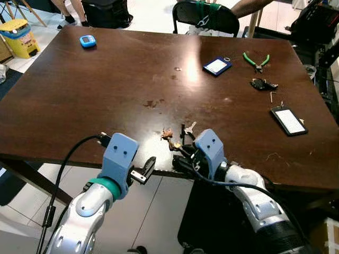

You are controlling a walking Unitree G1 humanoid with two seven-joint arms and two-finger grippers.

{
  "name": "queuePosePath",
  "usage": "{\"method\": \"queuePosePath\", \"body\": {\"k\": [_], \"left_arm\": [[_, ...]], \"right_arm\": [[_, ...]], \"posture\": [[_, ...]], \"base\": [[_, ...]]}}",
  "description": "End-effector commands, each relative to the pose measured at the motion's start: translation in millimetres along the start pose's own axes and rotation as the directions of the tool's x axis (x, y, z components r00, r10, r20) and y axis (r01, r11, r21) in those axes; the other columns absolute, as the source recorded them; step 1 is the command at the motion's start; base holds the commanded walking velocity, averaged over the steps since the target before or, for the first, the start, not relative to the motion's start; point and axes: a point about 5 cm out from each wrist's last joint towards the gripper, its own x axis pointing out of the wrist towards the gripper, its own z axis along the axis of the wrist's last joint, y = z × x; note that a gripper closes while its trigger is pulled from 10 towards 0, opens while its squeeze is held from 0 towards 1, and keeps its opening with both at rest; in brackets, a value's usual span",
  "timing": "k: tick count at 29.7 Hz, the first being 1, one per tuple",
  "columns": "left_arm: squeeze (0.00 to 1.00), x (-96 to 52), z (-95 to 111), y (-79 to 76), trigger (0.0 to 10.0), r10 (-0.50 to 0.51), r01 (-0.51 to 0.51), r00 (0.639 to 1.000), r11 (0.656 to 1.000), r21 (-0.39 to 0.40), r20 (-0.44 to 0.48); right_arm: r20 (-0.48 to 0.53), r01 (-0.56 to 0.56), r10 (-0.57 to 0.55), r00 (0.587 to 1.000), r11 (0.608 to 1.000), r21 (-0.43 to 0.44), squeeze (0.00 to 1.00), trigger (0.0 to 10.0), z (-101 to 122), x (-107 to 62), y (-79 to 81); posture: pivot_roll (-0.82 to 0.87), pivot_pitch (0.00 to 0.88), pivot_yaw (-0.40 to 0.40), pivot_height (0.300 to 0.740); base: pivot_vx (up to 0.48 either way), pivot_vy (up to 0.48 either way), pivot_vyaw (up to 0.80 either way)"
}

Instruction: Hang keys on a hook

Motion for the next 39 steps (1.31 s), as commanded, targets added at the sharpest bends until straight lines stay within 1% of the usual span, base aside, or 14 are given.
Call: {"method": "queuePosePath", "body": {"k": [1,2,4,6,9,15,23,25,26,27,36,37,38,39], "left_arm": [[0.00,-2.9,-0.9,-1.5,10.0,-0.007,0.006,1.000,1.000,-0.004,-0.009],[0.00,-3.1,-0.8,-1.3,10.0,-0.007,0.007,1.000,1.000,-0.004,-0.009],[0.00,-3.1,-0.8,-1.3,10.0,-0.007,0.007,1.000,1.000,-0.004,-0.009],[0.00,-2.8,-1.0,-2.0,10.0,-0.010,0.010,1.000,1.000,-0.003,-0.010],[0.00,-2.6,-1.0,-2.2,10.0,-0.013,0.013,1.000,1.000,-0.002,-0.010],[0.00,-2.5,-1.0,-2.1,10.0,-0.013,0.013,1.000,1.000,-0.001,-0.010],[0.00,-2.9,-0.4,-1.2,10.0,-0.011,0.011,1.000,1.000,0.002,-0.008],[0.00,-3.4,-0.6,-0.9,10.0,-0.008,0.008,1.000,1.000,0.004,-0.009],[0.00,-3.4,-0.6,-0.9,10.0,-0.008,0.008,1.000,1.000,0.004,-0.009],[0.00,-3.5,-0.7,-0.9,10.0,-0.008,0.008,1.000,1.000,0.004,-0.010],[0.00,-4.6,-1.2,-0.8,10.0,-0.005,0.005,1.000,1.000,0.012,-0.014],[0.00,-4.9,-1.3,-0.8,10.0,-0.005,0.005,1.000,1.000,0.012,-0.014],[0.00,-5.2,-1.3,-0.9,10.0,-0.005,0.005,1.000,1.000,0.012,-0.015],[0.00,-5.4,-1.4,-1.0,10.0,-0.006,0.006,1.000,1.000,0.013,-0.015]], "right_arm": [[0.022,-0.058,0.058,0.998,0.998,0.002,0.00,10.0,5.6,-6.4,5.7],[0.024,-0.071,0.071,0.997,0.997,-0.002,0.00,10.0,7.3,-9.8,6.2],[0.024,-0.071,0.071,0.997,0.997,-0.002,0.00,10.0,7.3,-9.8,6.2],[0.003,-0.119,0.119,0.993,0.993,-0.015,0.00,10.0,4.1,-16.1,11.2],[-0.008,-0.164,0.164,0.986,0.986,-0.020,0.00,10.0,3.5,-20.8,16.8],[-0.041,-0.187,0.186,0.982,0.982,-0.022,0.00,10.0,-0.3,-23.8,20.0],[-0.074,-0.169,0.166,0.983,0.985,-0.031,0.00,10.0,-5.2,-22.5,17.6],[-0.103,-0.083,0.076,0.992,0.995,-0.060,0.00,10.0,-9.1,-19.2,6.0],[-0.103,-0.083,0.076,0.992,0.995,-0.060,0.00,10.0,-9.1,-19.2,6.0],[-0.108,-0.057,0.050,0.993,0.996,-0.067,0.00,10.0,-9.8,-18.2,2.4],[-0.112,-0.064,0.057,0.992,0.996,-0.058,0.00,10.0,-11.1,-16.8,1.7],[-0.115,-0.067,0.061,0.992,0.996,-0.056,0.00,8.6,-12.1,-16.5,2.7],[-0.116,-0.069,0.062,0.991,0.996,-0.055,0.00,8.6,-12.6,-16.4,3.3],[-0.117,-0.070,0.063,0.991,0.996,-0.054,0.00,3.1,-13.5,-15.8,3.9]], "posture": [[-0.07,0.187,0.085,0.740],[-0.07,0.187,0.085,0.740],[-0.07,0.187,0.085,0.740],[-0.07,0.187,0.085,0.740],[-0.07,0.186,0.084,0.740],[-0.07,0.181,0.084,0.740],[-0.07,0.181,0.084,0.740],[-0.07,0.180,0.084,0.740],[-0.07,0.180,0.084,0.740],[-0.07,0.180,0.084,0.740],[-0.06,0.185,0.085,0.740],[-0.06,0.186,0.086,0.740],[-0.06,0.186,0.086,0.740],[-0.06,0.186,0.087,0.740]], "base": [[0.000,0.000,0.00],[0.000,0.000,0.00],[0.000,0.000,0.00],[0.000,0.000,0.00],[0.000,0.000,0.00],[0.000,0.000,0.00],[0.000,0.000,0.00],[0.000,0.000,0.00],[0.000,0.000,0.00],[0.000,0.000,0.00],[0.000,0.000,0.00],[0.000,0.000,0.00],[0.000,0.000,0.00],[0.000,0.000,0.00]]}}
